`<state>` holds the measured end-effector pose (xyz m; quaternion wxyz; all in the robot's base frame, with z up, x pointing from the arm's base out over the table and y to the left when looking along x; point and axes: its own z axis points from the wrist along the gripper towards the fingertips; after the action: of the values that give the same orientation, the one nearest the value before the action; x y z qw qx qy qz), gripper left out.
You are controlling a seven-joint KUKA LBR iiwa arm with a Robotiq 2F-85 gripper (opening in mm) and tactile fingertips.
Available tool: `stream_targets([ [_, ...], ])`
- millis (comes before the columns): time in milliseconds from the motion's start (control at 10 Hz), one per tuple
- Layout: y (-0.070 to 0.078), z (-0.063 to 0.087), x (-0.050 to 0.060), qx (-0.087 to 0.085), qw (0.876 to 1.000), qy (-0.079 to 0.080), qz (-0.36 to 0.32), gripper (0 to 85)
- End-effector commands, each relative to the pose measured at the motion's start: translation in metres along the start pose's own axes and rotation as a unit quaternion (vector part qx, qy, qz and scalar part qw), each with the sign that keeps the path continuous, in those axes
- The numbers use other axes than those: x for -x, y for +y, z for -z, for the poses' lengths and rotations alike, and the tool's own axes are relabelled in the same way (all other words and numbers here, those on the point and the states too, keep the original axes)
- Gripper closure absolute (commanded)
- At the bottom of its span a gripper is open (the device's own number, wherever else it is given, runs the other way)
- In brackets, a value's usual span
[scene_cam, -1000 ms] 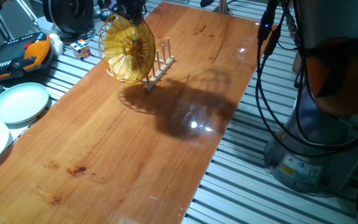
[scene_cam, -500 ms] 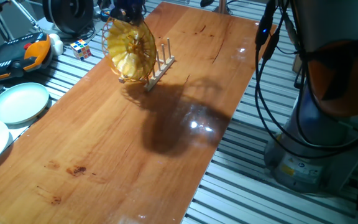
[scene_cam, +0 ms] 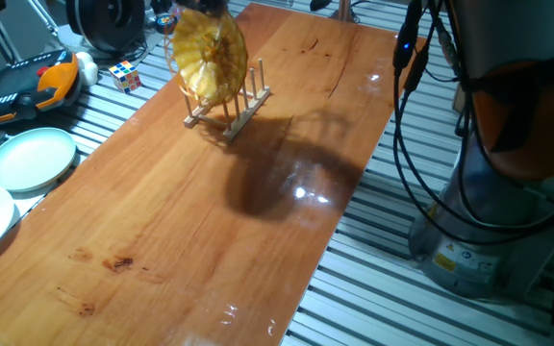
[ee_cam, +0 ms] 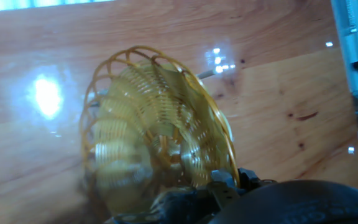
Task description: Put the dish on the dish rack
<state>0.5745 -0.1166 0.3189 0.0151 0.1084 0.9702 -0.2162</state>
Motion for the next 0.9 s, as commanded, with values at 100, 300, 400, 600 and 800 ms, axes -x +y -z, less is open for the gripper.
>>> stream_targets([
  [100, -0.005, -0.005, 0.002, -0.02, 1.0, 0.002, -0.003, 84.3],
  [300, -0.013, -0.005, 0.004, -0.021, 1.0, 0.004, -0.003, 84.3],
  [400, -0.018, -0.007, 0.006, -0.025, 1.0, 0.005, 0.003, 84.3],
  [600, -0.024, -0.01, 0.009, -0.042, 0.999, 0.002, 0.017, 84.3],
  [800, -0.024, -0.013, 0.012, -0.053, 0.998, 0.004, 0.024, 84.3],
])
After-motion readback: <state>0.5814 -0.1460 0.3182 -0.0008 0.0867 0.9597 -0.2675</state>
